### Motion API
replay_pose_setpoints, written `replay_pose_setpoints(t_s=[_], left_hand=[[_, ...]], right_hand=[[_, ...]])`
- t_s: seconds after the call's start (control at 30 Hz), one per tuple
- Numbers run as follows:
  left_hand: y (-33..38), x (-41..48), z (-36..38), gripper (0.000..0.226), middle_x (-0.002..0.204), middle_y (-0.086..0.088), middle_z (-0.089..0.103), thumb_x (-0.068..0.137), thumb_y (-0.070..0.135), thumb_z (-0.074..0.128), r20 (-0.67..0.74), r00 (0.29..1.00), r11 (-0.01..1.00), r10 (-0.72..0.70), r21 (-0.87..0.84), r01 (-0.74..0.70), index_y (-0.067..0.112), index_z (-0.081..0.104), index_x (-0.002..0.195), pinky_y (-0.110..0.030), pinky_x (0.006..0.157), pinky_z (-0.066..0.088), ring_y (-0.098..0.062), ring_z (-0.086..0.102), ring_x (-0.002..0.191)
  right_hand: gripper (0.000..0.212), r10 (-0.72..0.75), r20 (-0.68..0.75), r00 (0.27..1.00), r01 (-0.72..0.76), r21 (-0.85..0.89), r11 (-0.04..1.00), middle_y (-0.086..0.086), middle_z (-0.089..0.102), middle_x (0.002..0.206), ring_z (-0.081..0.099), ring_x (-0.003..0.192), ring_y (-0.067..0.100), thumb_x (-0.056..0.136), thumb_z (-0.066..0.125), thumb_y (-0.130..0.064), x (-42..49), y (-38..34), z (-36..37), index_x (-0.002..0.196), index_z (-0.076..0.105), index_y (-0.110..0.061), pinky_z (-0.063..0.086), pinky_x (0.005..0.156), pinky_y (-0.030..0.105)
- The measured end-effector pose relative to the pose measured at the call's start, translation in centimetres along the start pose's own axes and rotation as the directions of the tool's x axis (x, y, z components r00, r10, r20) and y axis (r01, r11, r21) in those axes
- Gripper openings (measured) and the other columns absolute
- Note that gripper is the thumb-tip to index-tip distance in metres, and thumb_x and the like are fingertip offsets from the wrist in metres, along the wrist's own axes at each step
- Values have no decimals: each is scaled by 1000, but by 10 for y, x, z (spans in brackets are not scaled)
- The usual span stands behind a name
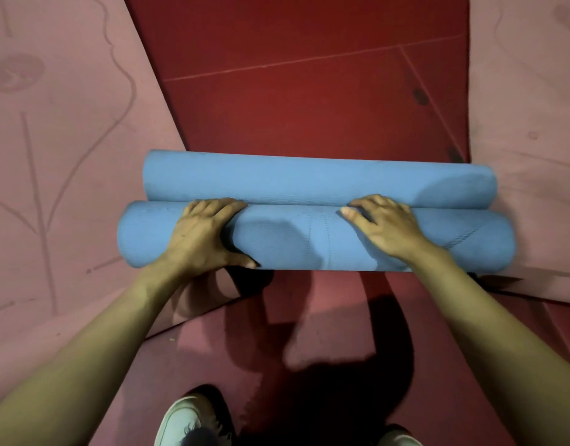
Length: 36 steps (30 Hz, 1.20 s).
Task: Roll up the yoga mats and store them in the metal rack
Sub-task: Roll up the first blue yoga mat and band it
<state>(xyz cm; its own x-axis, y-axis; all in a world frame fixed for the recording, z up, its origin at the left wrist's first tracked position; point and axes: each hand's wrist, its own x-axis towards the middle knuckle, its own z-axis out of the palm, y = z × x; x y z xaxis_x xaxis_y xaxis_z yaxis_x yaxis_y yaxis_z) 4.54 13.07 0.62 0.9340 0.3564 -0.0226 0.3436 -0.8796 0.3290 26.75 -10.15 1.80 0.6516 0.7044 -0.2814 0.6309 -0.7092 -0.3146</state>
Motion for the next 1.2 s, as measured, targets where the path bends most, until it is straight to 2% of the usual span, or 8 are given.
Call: replay_pose_setpoints(t_s=[0.17,0.27,0.37,0.43,0.63,0.8,0.93,1.2], left_hand=[[-10,35,-17,103,123,-2,61,42,82,57,50,996,978,-73,-191,81,23,57,127,-36,100,35,-25,52,113],[-15,60,-4,62,102,-5,68,67,71,59,-274,929,950,-247,-257,177,18,70,98,-42,93,41,-30,58,101],[-1,76,10,24,95,-6,66,85,40,63,-378,862,927,-338,-289,237,17,68,88,-37,86,29,-30,55,98],[2,75,16,20,91,-7,66,88,32,60,-421,857,943,-297,-271,194,13,66,87,-35,83,26,-31,55,92],[-8,57,18,52,109,-7,65,83,55,58,-409,912,991,-27,-130,-30,8,64,105,-38,96,32,-28,55,103],[-13,48,18,99,141,-2,49,64,85,45,-203,970,990,137,70,-125,18,49,136,-58,112,13,-24,40,131],[-19,64,14,115,148,-4,40,57,94,32,-40,991,972,130,205,-119,23,33,146,-63,109,12,-29,34,135],[-15,92,-5,114,141,-2,45,42,78,56,33,999,989,41,141,-45,26,39,142,-56,109,18,-27,37,131]], right_hand=[[74,33,-71,997,-22,157,987,-7,-12,158,-13,144,12,95,36,-53,32,-1,-16,150,-5,-27,-8,114,46],[68,10,-101,995,-1,90,996,-7,1,159,-6,145,12,94,38,-55,32,0,-12,151,14,-26,-7,114,44],[92,-111,-111,988,110,-15,994,-8,11,158,-2,145,11,74,32,-77,20,2,6,150,17,-27,-13,112,38],[105,-117,-120,986,115,-18,993,-9,12,157,-1,144,11,60,30,-82,22,6,9,150,15,-28,-14,111,34],[117,-134,-81,988,128,-73,989,-6,9,157,-1,144,13,50,46,-82,31,6,4,150,9,-33,-13,111,37],[113,-176,-48,983,165,-176,970,-1,2,157,-6,145,19,64,76,-55,32,9,3,150,5,-33,-12,111,46],[121,-161,-20,987,153,-230,961,1,5,156,-3,145,22,60,79,-55,43,6,-4,150,3,-31,-8,112,50],[122,-181,2,983,175,-259,950,5,21,151,16,140,24,52,81,-59,62,3,-20,150,14,-28,6,112,50]])
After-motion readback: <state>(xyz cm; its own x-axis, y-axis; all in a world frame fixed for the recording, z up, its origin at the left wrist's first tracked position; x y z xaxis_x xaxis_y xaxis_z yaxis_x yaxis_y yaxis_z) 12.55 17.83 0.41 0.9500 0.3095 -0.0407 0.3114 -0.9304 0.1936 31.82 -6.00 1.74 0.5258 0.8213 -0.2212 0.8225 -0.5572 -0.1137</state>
